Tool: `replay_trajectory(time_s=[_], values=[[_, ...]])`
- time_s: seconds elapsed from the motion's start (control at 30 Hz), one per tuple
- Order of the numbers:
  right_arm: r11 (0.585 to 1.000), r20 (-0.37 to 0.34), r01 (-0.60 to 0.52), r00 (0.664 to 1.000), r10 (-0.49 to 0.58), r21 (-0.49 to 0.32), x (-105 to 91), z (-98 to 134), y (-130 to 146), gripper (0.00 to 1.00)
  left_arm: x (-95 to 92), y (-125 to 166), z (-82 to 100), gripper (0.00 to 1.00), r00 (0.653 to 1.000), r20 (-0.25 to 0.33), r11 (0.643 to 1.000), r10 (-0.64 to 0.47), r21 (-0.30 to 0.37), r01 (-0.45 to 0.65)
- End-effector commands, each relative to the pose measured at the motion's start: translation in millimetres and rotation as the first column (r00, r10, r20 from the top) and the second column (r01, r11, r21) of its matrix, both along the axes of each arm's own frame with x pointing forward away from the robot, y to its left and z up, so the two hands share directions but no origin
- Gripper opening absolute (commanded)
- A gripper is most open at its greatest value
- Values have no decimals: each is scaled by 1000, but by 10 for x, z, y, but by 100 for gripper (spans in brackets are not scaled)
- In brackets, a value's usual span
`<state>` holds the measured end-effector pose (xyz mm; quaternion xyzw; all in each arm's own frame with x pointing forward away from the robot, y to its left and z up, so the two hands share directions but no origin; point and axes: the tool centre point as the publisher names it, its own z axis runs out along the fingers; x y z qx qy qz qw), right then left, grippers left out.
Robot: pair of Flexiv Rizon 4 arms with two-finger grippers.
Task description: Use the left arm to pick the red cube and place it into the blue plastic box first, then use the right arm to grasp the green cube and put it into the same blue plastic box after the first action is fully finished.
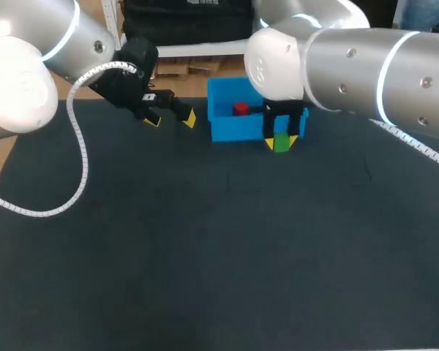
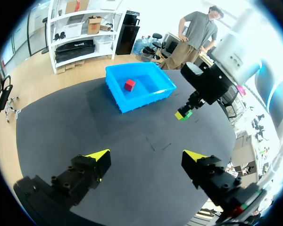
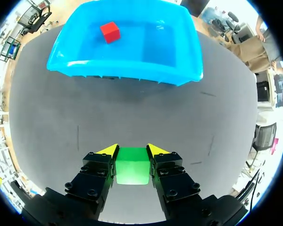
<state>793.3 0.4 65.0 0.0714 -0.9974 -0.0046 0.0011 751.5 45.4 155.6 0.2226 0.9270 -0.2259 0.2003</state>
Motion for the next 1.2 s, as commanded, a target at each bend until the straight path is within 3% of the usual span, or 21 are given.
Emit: replay_trajectory(time_s=[0.03,1.2], values=[[1000,24,-1,1000,1,4,-75,85,-53,0,-7,12,-2,100,1000,2,1000,-2,-4,2],[999,61,-37,997,37,7,294,561,-98,0,-7,12,-2,100,1000,2,1000,-2,-4,2]])
